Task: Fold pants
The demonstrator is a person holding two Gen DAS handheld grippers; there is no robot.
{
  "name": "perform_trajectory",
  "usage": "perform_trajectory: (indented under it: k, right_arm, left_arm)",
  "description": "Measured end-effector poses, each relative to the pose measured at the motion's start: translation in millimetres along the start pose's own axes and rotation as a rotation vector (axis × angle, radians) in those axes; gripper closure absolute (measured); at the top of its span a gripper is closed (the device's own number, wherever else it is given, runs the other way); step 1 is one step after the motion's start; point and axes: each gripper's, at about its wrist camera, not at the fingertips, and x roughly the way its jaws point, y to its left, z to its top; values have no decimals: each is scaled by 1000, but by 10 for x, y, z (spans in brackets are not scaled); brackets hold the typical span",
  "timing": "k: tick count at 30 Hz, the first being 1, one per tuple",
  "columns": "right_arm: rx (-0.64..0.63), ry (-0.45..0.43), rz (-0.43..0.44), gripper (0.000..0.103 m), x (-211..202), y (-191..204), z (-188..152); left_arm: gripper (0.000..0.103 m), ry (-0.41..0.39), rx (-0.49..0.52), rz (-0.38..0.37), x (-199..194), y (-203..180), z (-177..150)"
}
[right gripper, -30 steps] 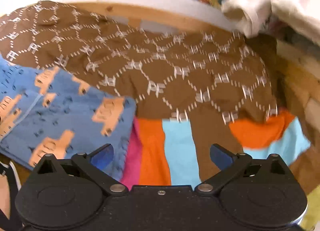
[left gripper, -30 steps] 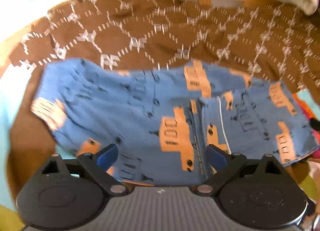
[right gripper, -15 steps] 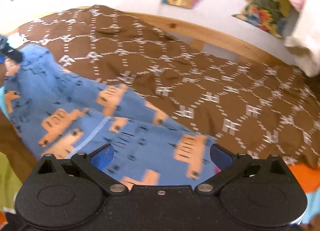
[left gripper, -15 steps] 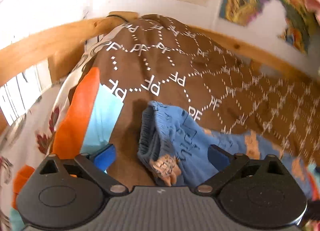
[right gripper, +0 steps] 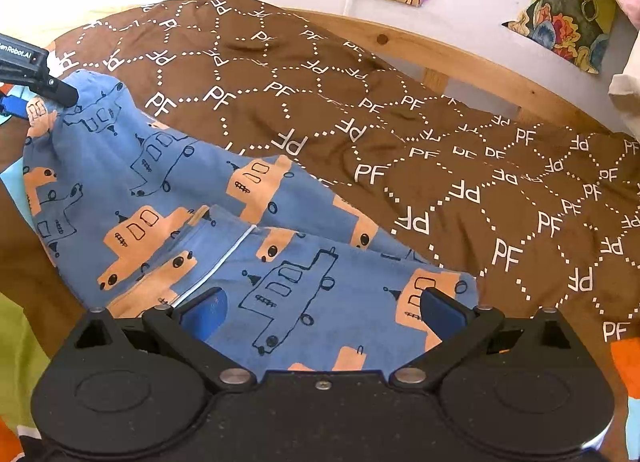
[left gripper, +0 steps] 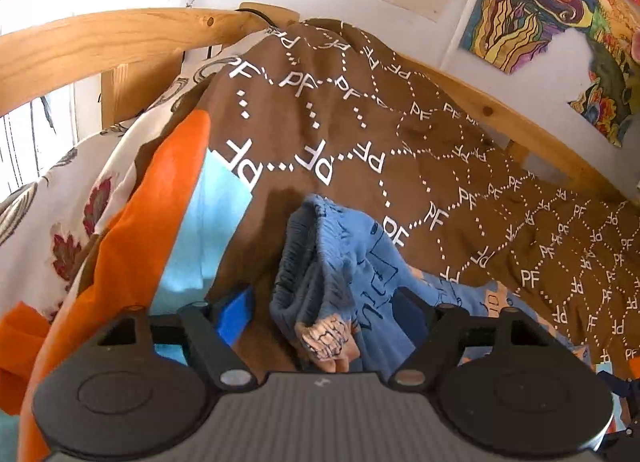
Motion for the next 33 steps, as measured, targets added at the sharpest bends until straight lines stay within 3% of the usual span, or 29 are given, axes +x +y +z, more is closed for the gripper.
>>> perform_trajectory:
  k: [4, 8, 11, 13, 18, 27, 33]
  right_arm:
    - [-20, 52, 24, 1, 137, 57, -15]
    - [-10, 66, 37, 1, 164, 93, -40]
    - [-22, 62, 36, 1, 146, 112, -41]
    - [-28, 64, 40, 1, 145, 114, -49]
    - [-29, 65, 42, 1, 128, 102, -58]
    - [-14, -6, -16, 1, -212, -53, -69]
    - [-14, -50, -58, 1, -431, -223, -122]
  left_arm:
    - [24, -11, 42, 40, -1, -90, -39]
    - [48, -19, 18, 68, -25, -74, -52]
    - [53, -25, -11, 76, -33, -41, -44]
    - [56, -29, 15, 95, -20, -82, -53]
    - [78, -31, 105, 136, 15, -219, -98]
    - [84, -78, 229, 166, -111, -484, -144]
    - [85, -103, 316, 94, -349, -844, -116]
